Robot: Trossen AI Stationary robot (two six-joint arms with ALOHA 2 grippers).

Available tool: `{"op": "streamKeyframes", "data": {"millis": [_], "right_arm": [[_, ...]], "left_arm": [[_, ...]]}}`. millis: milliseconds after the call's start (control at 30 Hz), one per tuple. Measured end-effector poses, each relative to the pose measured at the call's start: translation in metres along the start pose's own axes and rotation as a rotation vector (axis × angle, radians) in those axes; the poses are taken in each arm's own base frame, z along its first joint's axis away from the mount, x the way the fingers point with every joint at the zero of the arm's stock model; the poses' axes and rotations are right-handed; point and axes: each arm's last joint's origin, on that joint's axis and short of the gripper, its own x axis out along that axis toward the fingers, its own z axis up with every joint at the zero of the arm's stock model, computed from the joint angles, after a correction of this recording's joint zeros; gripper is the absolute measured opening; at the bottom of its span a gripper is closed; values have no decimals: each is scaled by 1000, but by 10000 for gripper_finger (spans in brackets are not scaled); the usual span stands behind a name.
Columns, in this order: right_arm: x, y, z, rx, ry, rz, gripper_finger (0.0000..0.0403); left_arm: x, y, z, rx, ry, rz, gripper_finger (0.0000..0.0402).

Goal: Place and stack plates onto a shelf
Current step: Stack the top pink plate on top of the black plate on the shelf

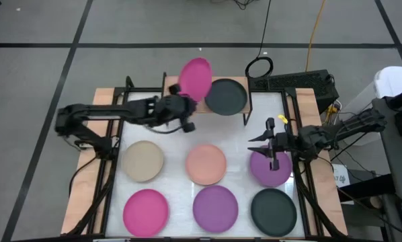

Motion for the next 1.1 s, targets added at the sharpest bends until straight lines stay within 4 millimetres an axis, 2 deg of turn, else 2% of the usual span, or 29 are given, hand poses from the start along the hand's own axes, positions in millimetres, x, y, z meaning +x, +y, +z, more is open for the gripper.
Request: {"op": "streamKeyframes", "data": {"millis": [200,400,500,667,900,1100], "right_arm": [[-3,-1,1,-4,-9,-1,110],[-4,-1,4,13,-30,-3,110],[-6,-2,5,12,-40,-4,110],[-8,-3,6,12,-53,-6,110],[-8,-3,6,11,-51,-5,110],[-8,-3,6,9,-51,-5,110]], "left_arm": [[44,-18,26,197,12,-25,11],[70,-30,41,325,-30,-125,12],[79,-33,41,383,-32,-188,17],[100,-32,30,383,24,-197,17],[105,-23,23,334,68,-191,19],[104,-24,22,338,76,-197,25]]}}
